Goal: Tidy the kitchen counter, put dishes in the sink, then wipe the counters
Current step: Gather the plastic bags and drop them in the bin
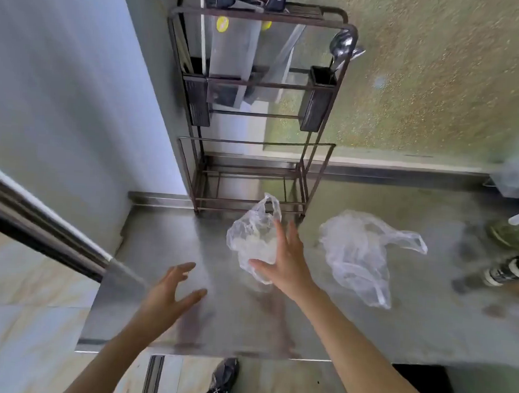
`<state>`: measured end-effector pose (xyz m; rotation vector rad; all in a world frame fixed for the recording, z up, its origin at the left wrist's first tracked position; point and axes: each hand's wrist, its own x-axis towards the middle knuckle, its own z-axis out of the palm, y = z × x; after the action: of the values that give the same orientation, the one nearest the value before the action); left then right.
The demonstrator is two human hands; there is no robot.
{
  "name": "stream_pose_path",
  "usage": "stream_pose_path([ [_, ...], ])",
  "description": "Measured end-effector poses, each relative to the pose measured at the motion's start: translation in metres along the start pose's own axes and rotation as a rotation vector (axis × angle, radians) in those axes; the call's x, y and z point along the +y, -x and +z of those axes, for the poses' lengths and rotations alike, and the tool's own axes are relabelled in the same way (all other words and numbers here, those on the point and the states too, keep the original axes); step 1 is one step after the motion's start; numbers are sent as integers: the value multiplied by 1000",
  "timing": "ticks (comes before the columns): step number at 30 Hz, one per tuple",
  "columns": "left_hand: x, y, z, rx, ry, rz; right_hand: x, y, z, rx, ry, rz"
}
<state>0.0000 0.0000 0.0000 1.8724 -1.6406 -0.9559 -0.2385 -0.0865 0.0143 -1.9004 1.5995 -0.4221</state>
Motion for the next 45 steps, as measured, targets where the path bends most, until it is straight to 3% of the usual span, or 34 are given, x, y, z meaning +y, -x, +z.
stream_pose_path([
  [3, -7, -16, 4, -14, 104, -8, 2, -45, 18, -110, 61, 135],
  [8, -22, -23, 16, -59, 248, -73, 16, -57, 46, -148, 276, 147],
  [11, -25, -31, 19, -137, 236, -92, 23, -49, 52, -170, 240, 261],
  [14, -20, -50, 22, -190, 210, -85, 21, -29, 45, -182, 156, 260],
  [17, 6, -79, 32, -264, 210, -25, 20, 2, 23, -70, -24, 297],
  [21, 71, -117, 56, -415, 256, 204, 29, 63, -24, 264, -97, 327],
  [27, 154, -149, 119, -443, 51, 653, 38, 153, -74, 488, -337, 606],
  [32, 189, -133, 179, -568, -161, 843, 54, 186, -68, 648, -410, 766],
  [37, 191, -114, 214, -578, -520, 882, 68, 197, -67, 719, -447, 835],
  [42, 197, -100, 226, -466, -304, 834, 84, 217, -77, 786, -466, 837],
  [45, 214, -84, 238, -485, -124, 786, 102, 242, -87, 865, -488, 855],
])
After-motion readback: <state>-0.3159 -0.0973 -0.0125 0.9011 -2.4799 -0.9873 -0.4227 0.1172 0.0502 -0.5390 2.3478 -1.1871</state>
